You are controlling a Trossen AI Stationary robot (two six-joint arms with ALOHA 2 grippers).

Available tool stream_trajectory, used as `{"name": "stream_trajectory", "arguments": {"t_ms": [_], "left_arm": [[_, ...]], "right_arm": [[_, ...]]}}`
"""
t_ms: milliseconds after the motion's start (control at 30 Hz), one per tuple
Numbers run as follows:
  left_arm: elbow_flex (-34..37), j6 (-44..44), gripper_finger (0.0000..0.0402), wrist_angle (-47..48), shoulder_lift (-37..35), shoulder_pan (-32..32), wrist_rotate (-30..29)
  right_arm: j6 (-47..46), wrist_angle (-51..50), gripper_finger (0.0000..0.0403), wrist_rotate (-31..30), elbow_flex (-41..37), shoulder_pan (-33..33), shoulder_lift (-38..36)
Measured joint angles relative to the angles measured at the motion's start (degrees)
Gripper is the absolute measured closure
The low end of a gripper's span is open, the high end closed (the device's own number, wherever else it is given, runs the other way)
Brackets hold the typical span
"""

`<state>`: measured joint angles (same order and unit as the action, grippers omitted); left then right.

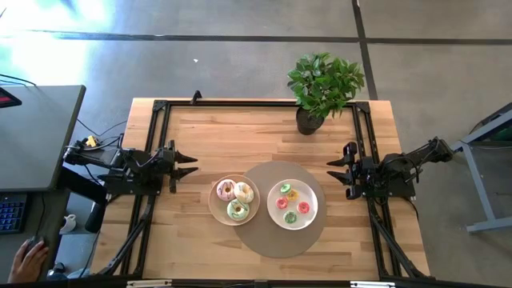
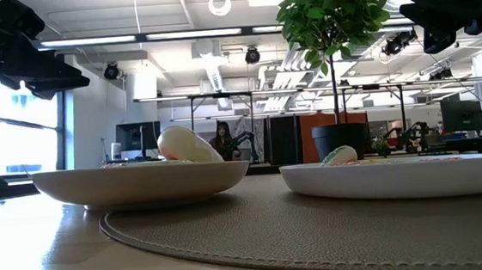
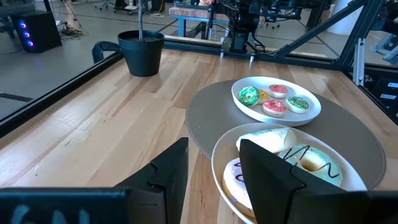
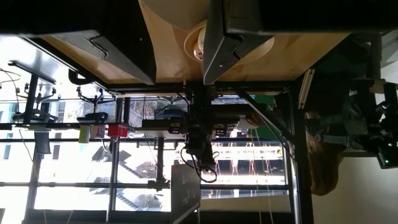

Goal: Pick & Place donuts
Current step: Return to Home Position

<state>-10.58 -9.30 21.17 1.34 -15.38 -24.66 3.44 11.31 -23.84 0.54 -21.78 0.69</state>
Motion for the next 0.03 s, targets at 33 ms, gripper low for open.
{"name": "stream_trajectory", "arguments": {"t_ms": [33], "left_arm": [[0.00,0.00,0.0259,0.01,0.00,0.00,0.00]], "right_arm": [[0.02,0.00,0.0272,0.00,0.00,0.00,0.00]]}}
